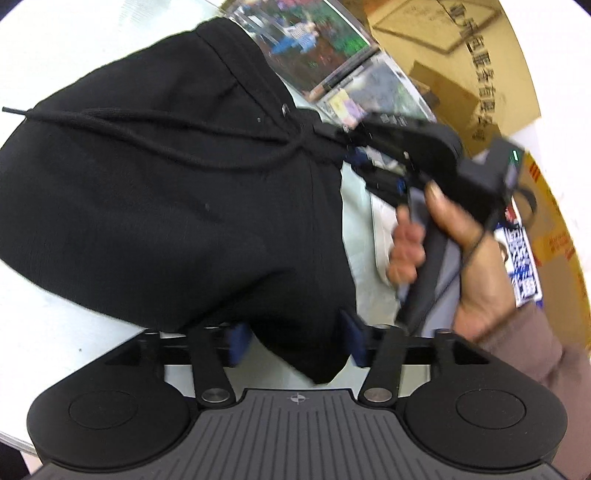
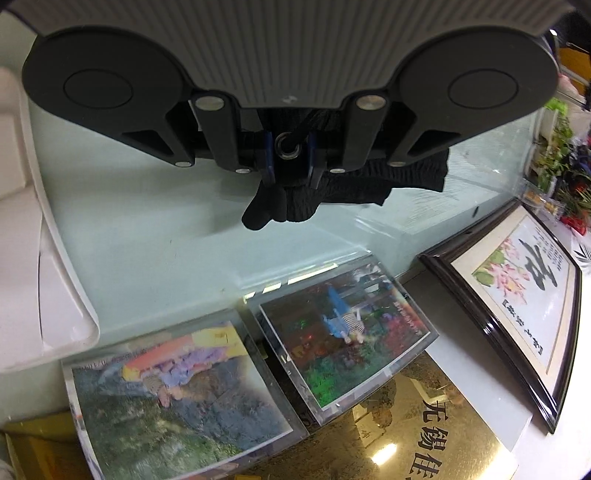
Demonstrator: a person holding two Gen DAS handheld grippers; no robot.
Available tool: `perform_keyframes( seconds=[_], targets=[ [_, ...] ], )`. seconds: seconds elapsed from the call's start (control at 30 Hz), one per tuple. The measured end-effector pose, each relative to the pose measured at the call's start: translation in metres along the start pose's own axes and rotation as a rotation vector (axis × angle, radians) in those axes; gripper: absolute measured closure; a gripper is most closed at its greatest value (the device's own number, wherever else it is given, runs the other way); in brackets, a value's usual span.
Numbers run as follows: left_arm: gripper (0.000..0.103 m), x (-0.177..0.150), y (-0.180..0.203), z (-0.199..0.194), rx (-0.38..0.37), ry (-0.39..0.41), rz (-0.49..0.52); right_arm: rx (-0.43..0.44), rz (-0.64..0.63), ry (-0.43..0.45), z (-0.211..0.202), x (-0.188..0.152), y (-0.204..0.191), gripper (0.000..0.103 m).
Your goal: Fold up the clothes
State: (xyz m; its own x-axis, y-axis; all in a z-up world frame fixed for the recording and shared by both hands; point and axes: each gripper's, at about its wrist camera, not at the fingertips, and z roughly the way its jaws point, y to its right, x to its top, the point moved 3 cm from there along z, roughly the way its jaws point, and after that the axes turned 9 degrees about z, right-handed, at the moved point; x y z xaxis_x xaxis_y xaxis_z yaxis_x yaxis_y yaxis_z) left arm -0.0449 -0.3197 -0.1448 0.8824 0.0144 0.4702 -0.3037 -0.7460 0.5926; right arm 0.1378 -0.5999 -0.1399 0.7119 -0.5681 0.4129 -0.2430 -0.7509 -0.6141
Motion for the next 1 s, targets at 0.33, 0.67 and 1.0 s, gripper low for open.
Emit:
perform_keyframes(
  seconds=[0.33,0.67,1.0],
  targets=[
    [0.040,-0.006,0.004,-0.013,0.013,0.021,0.092,-0.032,0.012,0.169,-0.047,0.011,0.011,0.056],
    [0.028,0.024,-0.004,-0.046,0.112,0.106,0.163,-0.018,0.026,0.258,-0.108,-0.053,0.002,0.043],
    [0.014,0.063,-0.030,-0.120,0.322,0.308,0.295,0.024,-0.200,0.325,-0.142,-0.128,-0.072,0.020]
  ],
)
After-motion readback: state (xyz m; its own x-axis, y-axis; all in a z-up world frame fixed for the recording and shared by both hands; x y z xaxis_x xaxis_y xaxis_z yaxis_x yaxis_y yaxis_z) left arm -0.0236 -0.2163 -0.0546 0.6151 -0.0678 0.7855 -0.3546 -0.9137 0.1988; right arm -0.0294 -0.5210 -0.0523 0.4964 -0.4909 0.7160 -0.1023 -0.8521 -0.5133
